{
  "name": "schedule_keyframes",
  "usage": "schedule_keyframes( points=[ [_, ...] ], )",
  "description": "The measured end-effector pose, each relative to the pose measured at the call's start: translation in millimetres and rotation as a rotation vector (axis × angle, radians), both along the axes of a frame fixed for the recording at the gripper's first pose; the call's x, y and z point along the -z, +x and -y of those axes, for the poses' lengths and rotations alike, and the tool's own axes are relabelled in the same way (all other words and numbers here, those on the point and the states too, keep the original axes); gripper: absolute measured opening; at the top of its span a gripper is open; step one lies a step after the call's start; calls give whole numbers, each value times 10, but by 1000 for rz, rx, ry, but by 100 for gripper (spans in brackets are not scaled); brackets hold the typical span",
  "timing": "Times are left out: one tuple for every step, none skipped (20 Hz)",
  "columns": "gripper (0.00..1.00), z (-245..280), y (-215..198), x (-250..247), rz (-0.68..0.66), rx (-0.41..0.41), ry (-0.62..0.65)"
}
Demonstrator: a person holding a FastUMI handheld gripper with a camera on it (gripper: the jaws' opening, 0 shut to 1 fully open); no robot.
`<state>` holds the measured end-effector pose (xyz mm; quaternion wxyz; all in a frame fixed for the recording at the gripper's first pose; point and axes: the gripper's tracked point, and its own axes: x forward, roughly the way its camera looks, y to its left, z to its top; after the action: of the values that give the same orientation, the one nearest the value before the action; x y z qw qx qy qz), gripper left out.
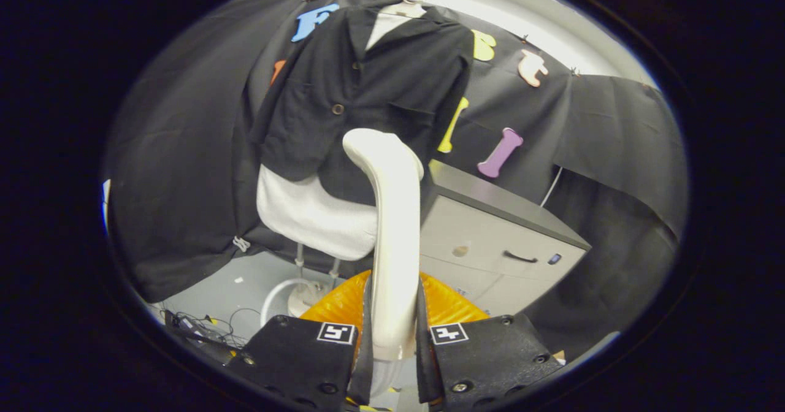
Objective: Iron the clothes twice with a garment steamer, once on the left side and once on the right side.
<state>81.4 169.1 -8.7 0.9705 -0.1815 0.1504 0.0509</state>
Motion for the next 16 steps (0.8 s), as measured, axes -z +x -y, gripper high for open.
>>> schedule_keyframes(
  points=[
    [31,223,-54,-32,-5,13,7],
    [31,482,-120,-47,-9,30,14],
    [31,680,-178,-62,-11,41,19],
    [31,896,-231,-59,-17,52,23],
    [31,1098,-290,-44,-28,61,26],
    [31,1306,-358,-6,-41,74,30],
    [31,1495,-437,34,-58,87,35],
    [31,1696,-527,96,-78,99,41],
    [31,1835,-608,156,-97,106,45],
    [31,2008,-706,234,-117,113,54],
    [31,2132,-801,273,-131,115,62],
    [31,2272,-886,318,-143,120,69],
    [32,2391,-966,352,-152,125,78],
    [32,2515,-1029,368,-156,129,88],
    [32,2604,-1070,380,-161,133,98],
    [32,2691,-1093,390,-165,137,108]
  ],
)
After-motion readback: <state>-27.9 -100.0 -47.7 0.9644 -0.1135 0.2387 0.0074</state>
